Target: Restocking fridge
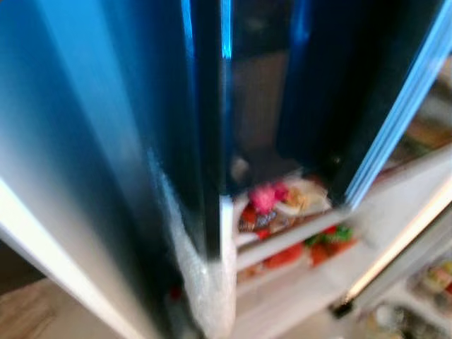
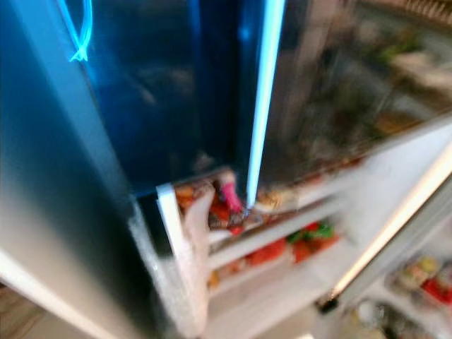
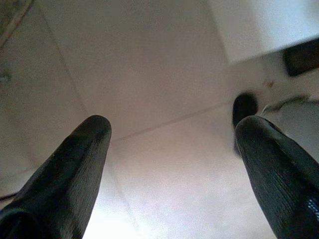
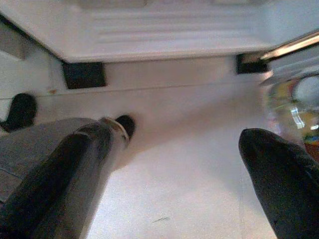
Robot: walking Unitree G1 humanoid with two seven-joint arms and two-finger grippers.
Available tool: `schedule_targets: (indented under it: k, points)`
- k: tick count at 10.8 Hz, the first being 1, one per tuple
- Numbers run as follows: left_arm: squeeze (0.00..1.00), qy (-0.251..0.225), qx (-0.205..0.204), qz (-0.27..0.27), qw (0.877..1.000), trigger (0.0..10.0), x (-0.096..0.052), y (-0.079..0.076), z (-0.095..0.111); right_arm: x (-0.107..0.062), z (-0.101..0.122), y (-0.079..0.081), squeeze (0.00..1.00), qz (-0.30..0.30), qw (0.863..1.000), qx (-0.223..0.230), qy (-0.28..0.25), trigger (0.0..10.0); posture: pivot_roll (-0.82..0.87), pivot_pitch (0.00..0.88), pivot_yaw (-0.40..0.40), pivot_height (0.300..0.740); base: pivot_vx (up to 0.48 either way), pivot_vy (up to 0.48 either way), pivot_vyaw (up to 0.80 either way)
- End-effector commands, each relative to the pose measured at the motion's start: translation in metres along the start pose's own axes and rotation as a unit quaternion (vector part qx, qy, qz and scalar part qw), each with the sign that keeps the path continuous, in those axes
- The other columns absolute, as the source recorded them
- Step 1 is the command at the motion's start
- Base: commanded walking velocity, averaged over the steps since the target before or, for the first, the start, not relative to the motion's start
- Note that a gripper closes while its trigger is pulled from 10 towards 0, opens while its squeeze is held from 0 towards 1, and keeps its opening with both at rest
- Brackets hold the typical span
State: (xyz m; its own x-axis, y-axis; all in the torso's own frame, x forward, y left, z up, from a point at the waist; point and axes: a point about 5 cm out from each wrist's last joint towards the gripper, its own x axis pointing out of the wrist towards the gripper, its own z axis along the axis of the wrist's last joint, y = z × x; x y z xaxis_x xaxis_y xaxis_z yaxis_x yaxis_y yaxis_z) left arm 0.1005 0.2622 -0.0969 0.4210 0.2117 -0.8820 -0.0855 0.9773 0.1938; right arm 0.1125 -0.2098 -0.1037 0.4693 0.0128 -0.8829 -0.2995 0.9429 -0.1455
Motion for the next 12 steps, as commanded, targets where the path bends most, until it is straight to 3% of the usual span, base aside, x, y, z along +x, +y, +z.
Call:
schedule_targets:
  k: [1,10,12]
  points:
    - [0.0,-0.003,0.007,-0.007,1.0,10.0,0.0012,-0.004,0.0044,-0.0045,-0.0248,0.0231,0.0,0.043,0.998,0.002,0.048,10.0,-0.04,0.0,0.067,0.74,0.0,0.0,0.0]
    - [0.0,-0.004,0.001,-0.009,1.0,10.0,0.0013,-0.005,0.0046,-0.0045,-0.0245,0.0219,0.0,0.041,0.998,0.001,0.047,10.0,-0.05,0.0,0.063,0.74,-0.249,0.0,0.0]
    - [0.0,-0.002,0.008,-0.006,1.0,10.0,0.0014,-0.0046,0.0046,-0.0044,-0.0243,0.0218,0.0,0.041,0.998,0.0,0.047,10.0,-0.05,0.0,0.064,0.74,0.0,0.0,0.0]
